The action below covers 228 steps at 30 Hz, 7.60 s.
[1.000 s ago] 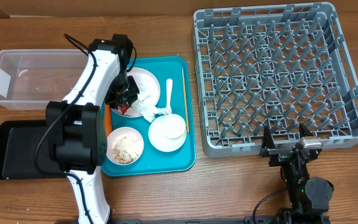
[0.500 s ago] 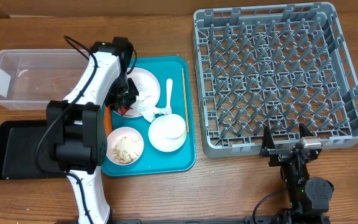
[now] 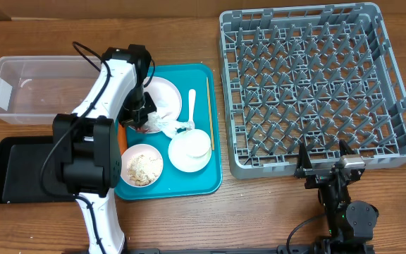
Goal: Sort waste into correct bins and load items into the dishwasher rack
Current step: 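Grasp the red snack wrapper with the left gripper and lift it, then carry the wrapper left and release it into the clear bin, then move the left gripper back to the plate and grasp the tissue, then carry the crumpled tissue left and drop it into the clear bin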
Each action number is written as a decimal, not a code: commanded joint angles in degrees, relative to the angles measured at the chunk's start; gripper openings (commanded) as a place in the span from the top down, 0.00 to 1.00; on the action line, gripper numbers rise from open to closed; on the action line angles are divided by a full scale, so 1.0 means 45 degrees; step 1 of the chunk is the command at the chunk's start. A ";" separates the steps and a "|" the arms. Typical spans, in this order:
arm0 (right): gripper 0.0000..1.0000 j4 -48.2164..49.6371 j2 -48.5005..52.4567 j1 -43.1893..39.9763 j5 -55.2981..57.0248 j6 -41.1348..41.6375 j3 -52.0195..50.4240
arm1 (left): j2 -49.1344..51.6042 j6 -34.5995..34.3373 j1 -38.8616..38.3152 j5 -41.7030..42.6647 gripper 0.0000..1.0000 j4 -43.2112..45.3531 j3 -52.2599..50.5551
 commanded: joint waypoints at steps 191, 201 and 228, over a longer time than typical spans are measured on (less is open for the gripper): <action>0.00 0.0073 -0.0151 -0.0092 0.0073 0.0058 -0.0136 | -0.1311 -0.2569 -0.2142 0.2482 0.44 0.2555 -0.1719; 0.00 0.0073 -0.0151 -0.0092 0.0068 0.0058 -0.0136 | -0.1311 -0.2565 -0.2152 0.2341 0.50 0.2608 -0.1739; 0.00 0.0073 -0.0151 -0.0092 0.0068 0.0058 -0.0136 | -0.1336 -0.0112 -0.1506 0.1938 0.96 -0.1311 0.3473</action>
